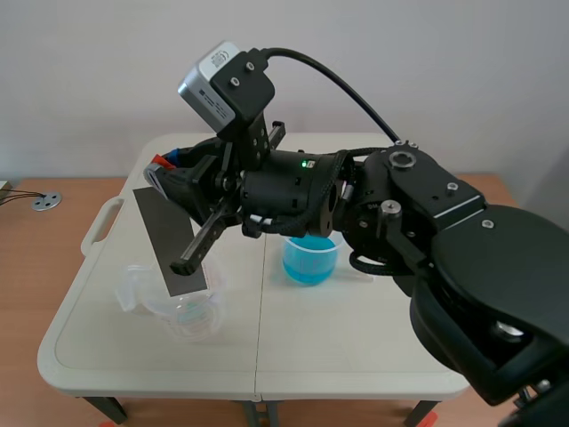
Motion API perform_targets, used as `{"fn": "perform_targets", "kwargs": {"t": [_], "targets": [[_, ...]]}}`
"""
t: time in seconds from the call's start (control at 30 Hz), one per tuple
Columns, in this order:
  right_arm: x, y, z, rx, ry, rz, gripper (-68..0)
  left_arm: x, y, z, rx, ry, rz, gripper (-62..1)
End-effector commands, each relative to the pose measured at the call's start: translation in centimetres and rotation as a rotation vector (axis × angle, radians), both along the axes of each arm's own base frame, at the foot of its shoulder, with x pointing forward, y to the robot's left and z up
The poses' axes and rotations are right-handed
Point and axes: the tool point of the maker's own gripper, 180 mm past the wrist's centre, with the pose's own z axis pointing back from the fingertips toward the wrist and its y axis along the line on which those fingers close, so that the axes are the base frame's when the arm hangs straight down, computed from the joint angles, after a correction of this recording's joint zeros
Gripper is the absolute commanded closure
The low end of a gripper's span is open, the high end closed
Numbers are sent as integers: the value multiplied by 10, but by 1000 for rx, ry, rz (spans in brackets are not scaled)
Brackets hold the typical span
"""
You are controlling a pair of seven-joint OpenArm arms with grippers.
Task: Hold the metal plate by the orange handle, dip it into the blue solution, take it out and point at it, then put the plate back in the beaker on the left.
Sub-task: 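Put the plate into the left beaker, then return to the home posture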
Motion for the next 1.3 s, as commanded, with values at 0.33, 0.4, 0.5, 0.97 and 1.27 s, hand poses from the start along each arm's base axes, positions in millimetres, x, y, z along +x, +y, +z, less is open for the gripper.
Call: {"fn": "perform_targets", "kwargs": {"t": [0.33,0.4,0.5,0.97,1.27], "targets": [[3,3,-12,20,-2,12,-13,1,-2,1,-13,-9,3,-15],[-1,6,-17,10,1,27,-13,1,-2,1,-12,-8,3,-15],[-6,10,-24,1,3,45,-13,1,-2,1,-12,-8,3,-15],[2,3,-44,-18,45,-14,-13,1,-2,1,-13,-9,3,-15],[2,2,-51,-42,48,-16,-109,1,-2,1,-12,-8,3,-15]]}}
